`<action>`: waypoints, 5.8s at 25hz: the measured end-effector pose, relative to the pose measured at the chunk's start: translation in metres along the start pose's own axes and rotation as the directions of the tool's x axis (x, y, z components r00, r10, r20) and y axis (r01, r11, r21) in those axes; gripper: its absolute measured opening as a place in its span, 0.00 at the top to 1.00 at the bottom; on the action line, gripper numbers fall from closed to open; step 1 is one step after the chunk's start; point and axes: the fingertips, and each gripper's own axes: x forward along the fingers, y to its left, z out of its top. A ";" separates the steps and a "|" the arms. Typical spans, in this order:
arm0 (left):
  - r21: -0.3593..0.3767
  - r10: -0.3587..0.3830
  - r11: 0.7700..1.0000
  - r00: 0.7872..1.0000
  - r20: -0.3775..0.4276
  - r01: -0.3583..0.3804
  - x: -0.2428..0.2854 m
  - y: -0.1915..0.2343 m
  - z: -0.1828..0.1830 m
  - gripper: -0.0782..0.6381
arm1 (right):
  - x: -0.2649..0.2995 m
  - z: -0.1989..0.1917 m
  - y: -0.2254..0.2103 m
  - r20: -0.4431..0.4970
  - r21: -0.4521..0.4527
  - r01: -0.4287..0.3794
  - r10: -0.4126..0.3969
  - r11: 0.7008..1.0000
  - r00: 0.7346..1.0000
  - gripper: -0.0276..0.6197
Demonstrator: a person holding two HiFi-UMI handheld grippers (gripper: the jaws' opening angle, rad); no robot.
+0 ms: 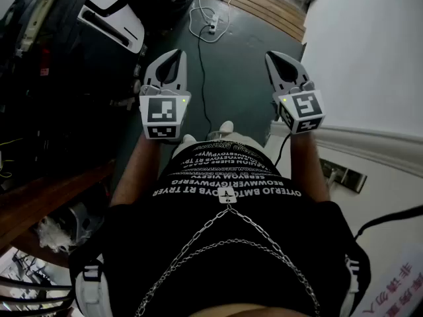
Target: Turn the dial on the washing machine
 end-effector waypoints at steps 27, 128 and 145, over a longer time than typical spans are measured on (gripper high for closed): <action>0.027 0.042 0.999 0.996 -0.081 -0.040 0.123 -0.025 0.021 0.88 | 0.080 -0.043 -0.089 -0.020 0.122 -0.177 0.181 0.977 0.983 0.96; -0.134 0.186 0.970 0.975 -0.122 -0.202 0.758 0.292 0.076 0.88 | 0.695 0.066 -0.472 -0.085 -0.044 -0.400 0.396 0.915 0.914 0.67; -0.172 0.506 0.823 0.836 -0.213 -0.542 0.856 0.324 0.119 0.88 | 0.817 0.081 -0.539 -0.038 -0.078 -0.708 0.708 0.702 0.705 0.66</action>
